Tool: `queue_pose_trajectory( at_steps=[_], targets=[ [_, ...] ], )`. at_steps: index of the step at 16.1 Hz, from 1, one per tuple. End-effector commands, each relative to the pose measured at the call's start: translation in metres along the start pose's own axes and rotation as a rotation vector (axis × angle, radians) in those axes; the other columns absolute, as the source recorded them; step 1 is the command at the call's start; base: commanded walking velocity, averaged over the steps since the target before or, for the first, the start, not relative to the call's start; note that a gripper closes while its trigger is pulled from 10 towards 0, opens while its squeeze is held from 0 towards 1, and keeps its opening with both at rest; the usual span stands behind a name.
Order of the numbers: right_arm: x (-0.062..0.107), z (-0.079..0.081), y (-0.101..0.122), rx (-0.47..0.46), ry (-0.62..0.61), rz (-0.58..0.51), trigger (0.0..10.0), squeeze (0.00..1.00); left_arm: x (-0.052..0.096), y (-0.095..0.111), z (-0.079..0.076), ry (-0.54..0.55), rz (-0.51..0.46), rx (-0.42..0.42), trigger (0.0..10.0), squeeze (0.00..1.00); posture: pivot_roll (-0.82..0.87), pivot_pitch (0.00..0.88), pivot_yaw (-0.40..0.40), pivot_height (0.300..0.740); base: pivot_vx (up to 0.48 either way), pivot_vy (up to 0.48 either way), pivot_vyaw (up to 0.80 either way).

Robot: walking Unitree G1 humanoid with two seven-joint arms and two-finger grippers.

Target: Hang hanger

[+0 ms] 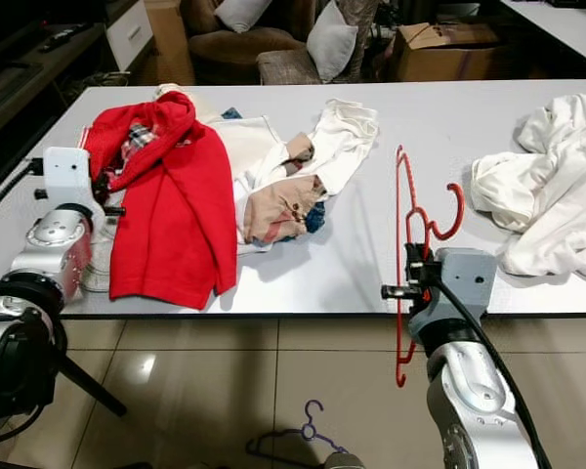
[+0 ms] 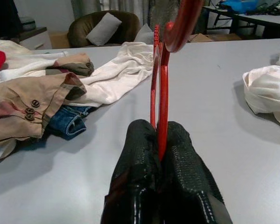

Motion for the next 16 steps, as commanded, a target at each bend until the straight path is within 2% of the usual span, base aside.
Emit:
queue_pose_trajectory(
  at_steps=[1, 5, 8, 11, 12, 13, 15, 16],
  targets=[
    [-0.002, -0.001, 0.004, 0.001, 0.009, -0.014, 10.0, 0.00, 0.001, -0.001, 0.006, 0.003, 0.001, -0.008, 0.0, 0.00, -0.28, 0.016, 0.081, 0.740, 0.000, 0.000, 0.00],
    [-0.002, -0.001, 0.005, 0.008, 0.009, -0.022, 10.0, 0.00, 0.000, 0.002, 0.004, -0.007, -0.002, -0.018, 0.0, 0.00, -0.29, 0.007, 0.091, 0.740, 0.000, 0.000, 0.00],
    [-0.004, -0.003, 0.006, 0.001, -0.009, -0.033, 10.0, 0.00, -0.002, 0.008, -0.001, -0.029, -0.019, 0.016, 0.0, 0.00, -0.29, 0.000, 0.099, 0.740, 0.000, 0.000, 0.00],
    [-0.007, 0.001, 0.008, -0.001, 0.009, -0.054, 10.0, 0.00, -0.007, 0.050, -0.021, -0.140, -0.158, 0.121, 0.0, 0.00, -0.28, 0.000, 0.104, 0.740, 0.000, 0.000, 0.00],
    [-0.007, 0.007, 0.014, -0.008, 0.072, -0.093, 10.0, 0.00, -0.006, 0.076, -0.032, -0.224, -0.267, 0.147, 0.0, 0.00, -0.26, 0.000, 0.104, 0.740, 0.000, 0.000, 0.00],
    [-0.006, 0.014, 0.021, -0.017, 0.155, -0.134, 10.0, 0.00, -0.003, 0.098, -0.041, -0.309, -0.367, 0.131, 0.0, 0.00, -0.26, 0.000, 0.104, 0.740, 0.000, 0.000, 0.00],
    [-0.006, 0.018, 0.031, -0.059, 0.261, -0.190, 10.0, 0.00, 0.007, 0.140, -0.046, -0.447, -0.533, 0.135, 0.0, 0.00, -0.24, 0.000, 0.097, 0.740, 0.000, 0.000, 0.00],
    [-0.006, 0.018, 0.033, -0.077, 0.285, -0.202, 10.0, 0.00, 0.011, 0.152, -0.045, -0.472, -0.579, 0.148, 0.0, 0.00, -0.22, 0.000, 0.086, 0.740, 0.000, 0.000, 0.00]
  ],
)
Point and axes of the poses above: a point about 5 cm out from each wrist's last joint towards the gripper, its own x axis pointing back from the gripper into the wrist, its own y axis along the axis of the wrist's last joint, z = x × y, the point moved 1 cm from there along -x, pointing out of the wrist towards the gripper, and after that the axes turned 8 degrees about x, right-handed, at the moved point
